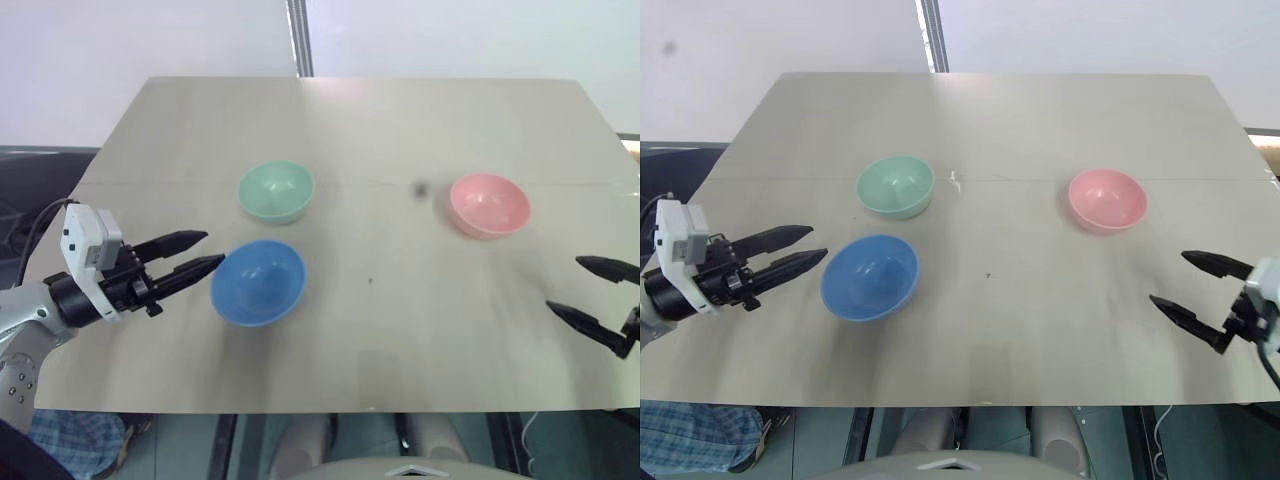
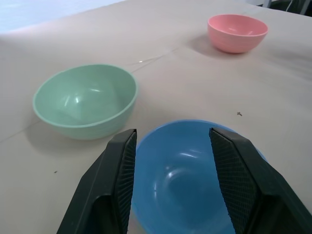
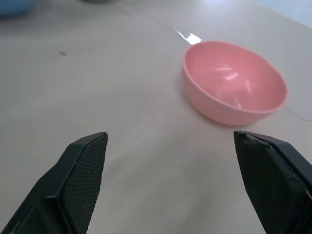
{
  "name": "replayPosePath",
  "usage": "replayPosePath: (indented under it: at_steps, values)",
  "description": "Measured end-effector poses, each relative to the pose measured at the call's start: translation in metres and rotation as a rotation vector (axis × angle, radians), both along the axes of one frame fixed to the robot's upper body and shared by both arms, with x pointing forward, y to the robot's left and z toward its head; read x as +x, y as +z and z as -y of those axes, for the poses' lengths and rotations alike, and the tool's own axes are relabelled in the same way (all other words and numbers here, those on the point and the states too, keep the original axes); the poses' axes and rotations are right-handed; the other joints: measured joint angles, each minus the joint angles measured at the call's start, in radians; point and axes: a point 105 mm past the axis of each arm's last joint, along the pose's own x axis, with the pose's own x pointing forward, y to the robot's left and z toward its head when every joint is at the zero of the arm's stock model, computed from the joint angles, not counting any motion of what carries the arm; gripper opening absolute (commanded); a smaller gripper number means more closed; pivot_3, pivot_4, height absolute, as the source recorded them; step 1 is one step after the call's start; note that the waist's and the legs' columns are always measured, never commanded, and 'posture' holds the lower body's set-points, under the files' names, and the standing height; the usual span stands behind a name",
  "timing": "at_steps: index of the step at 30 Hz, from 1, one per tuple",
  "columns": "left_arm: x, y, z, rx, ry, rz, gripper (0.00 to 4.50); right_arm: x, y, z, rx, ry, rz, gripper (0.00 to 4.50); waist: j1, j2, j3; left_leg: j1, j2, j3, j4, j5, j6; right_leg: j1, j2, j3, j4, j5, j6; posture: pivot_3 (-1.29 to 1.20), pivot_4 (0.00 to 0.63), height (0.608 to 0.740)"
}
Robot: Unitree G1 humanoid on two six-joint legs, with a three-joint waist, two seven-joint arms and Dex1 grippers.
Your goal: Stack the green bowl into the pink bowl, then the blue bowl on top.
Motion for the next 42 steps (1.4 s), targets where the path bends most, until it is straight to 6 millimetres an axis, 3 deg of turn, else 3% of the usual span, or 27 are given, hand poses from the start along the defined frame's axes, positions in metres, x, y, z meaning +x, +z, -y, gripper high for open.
replayPosePath:
  at_steps: [3, 7, 13, 16, 25, 28, 31, 32, 34, 35, 39, 42]
  values:
    - [0.001, 0.0, 0.0, -0.003, -0.004, 0.0, 2.49, 0.025, 0.011, -0.011, -0.07, -0.02, 0.023, 4.5, 0.001, 0.0, 0.0, 0.0, 0.0, 0.0, -0.001, 0.0, 0.0, 0.0, 0.0, -0.001, 0.0, 0.0, 0.0, 0.0, 0.15, 0.74]
    - [0.001, 0.003, 0.004, -0.02, -0.033, 0.009, 2.49, 0.053, 0.008, -0.023, -0.179, -0.03, -0.001, 4.5, 0.003, 0.0, 0.0, -0.003, 0.0, 0.0, -0.002, 0.0, 0.0, -0.002, -0.001, -0.002, -0.002, 0.0, 0.0, 0.0, 0.15, 0.74]
    - [0.0, 0.013, 0.011, -0.063, -0.098, 0.035, 2.49, 0.086, -0.022, -0.028, -0.372, -0.032, -0.09, 4.5, 0.001, 0.0, 0.0, -0.013, 0.0, 0.0, -0.001, 0.0, 0.0, -0.012, -0.001, -0.004, -0.003, 0.0, 0.0, 0.0, 0.15, 0.74]
    - [-0.004, 0.016, 0.017, -0.097, -0.144, 0.031, 2.49, 0.092, -0.038, -0.029, -0.476, -0.004, -0.117, 4.5, -0.001, 0.0, 0.0, -0.015, 0.0, 0.0, -0.001, 0.0, 0.0, -0.014, -0.001, -0.004, -0.003, 0.0, 0.0, 0.0, 0.15, 0.74]
    - [-0.01, 0.023, 0.024, -0.141, -0.201, 0.022, 2.49, 0.112, -0.031, -0.044, -0.561, 0.02, -0.108, 4.5, -0.02, 0.0, 0.0, -0.015, 0.0, 0.0, 0.001, 0.0, 0.0, -0.014, -0.001, -0.003, -0.001, 0.0, 0.0, 0.0, 0.15, 0.74]
    - [-0.01, 0.022, 0.024, -0.141, -0.203, 0.019, 2.54, 0.116, -0.03, -0.042, -0.581, 0.012, -0.108, 3.21, -0.022, 0.0, 0.0, -0.015, 0.0, 0.0, 0.001, 0.0, 0.0, -0.014, -0.001, -0.003, -0.001, 0.0, 0.0, 0.0, 0.15, 0.74]
    - [-0.01, 0.022, 0.024, -0.141, -0.203, 0.019, 2.54, 0.115, -0.031, -0.046, -0.602, 0.044, -0.112, 1.47, -0.022, 0.0, 0.0, -0.016, 0.0, 0.0, 0.001, 0.0, 0.0, -0.015, -0.001, -0.003, -0.001, 0.0, 0.0, 0.0, 0.15, 0.74]
    - [-0.01, 0.022, 0.024, -0.141, -0.203, 0.02, 2.54, 0.115, -0.032, -0.048, -0.608, 0.052, -0.113, 1.23, -0.022, 0.0, 0.0, -0.016, 0.0, -0.001, 0.001, 0.0, 0.0, -0.015, -0.001, -0.003, -0.001, 0.0, 0.0, 0.0, 0.15, 0.74]
    - [-0.01, 0.022, 0.023, -0.14, -0.203, 0.023, 2.54, 0.114, -0.033, -0.049, -0.622, 0.065, -0.114, 0.29, -0.022, 0.0, 0.0, -0.016, -0.001, -0.001, 0.001, 0.0, 0.0, -0.015, -0.001, -0.003, -0.002, 0.0, 0.0, 0.0, 0.15, 0.74]
    - [-0.01, 0.022, 0.023, -0.138, -0.201, 0.023, 2.54, 0.114, -0.031, -0.051, -0.633, 0.071, -0.105, 0.09, -0.022, 0.0, 0.0, -0.016, -0.001, -0.001, 0.001, 0.0, 0.0, -0.015, -0.001, -0.003, -0.001, 0.0, 0.0, 0.0, 0.15, 0.74]
    - [-0.01, 0.022, 0.023, -0.136, -0.2, 0.025, 2.54, 0.113, -0.03, -0.053, -0.648, 0.081, -0.1, 0.09, -0.022, 0.0, 0.0, -0.016, -0.001, -0.001, 0.001, 0.0, 0.0, -0.015, -0.001, -0.003, -0.001, 0.0, 0.0, 0.0, 0.15, 0.74]
    - [-0.01, 0.021, 0.023, -0.129, -0.197, 0.025, 2.54, 0.104, -0.019, -0.076, -0.671, 0.203, -0.034, 0.09, -0.023, 0.001, 0.0, -0.017, 0.0, -0.002, 0.001, 0.0, 0.0, -0.016, -0.001, -0.003, -0.001, 0.0, 0.0, 0.0, 0.15, 0.74]
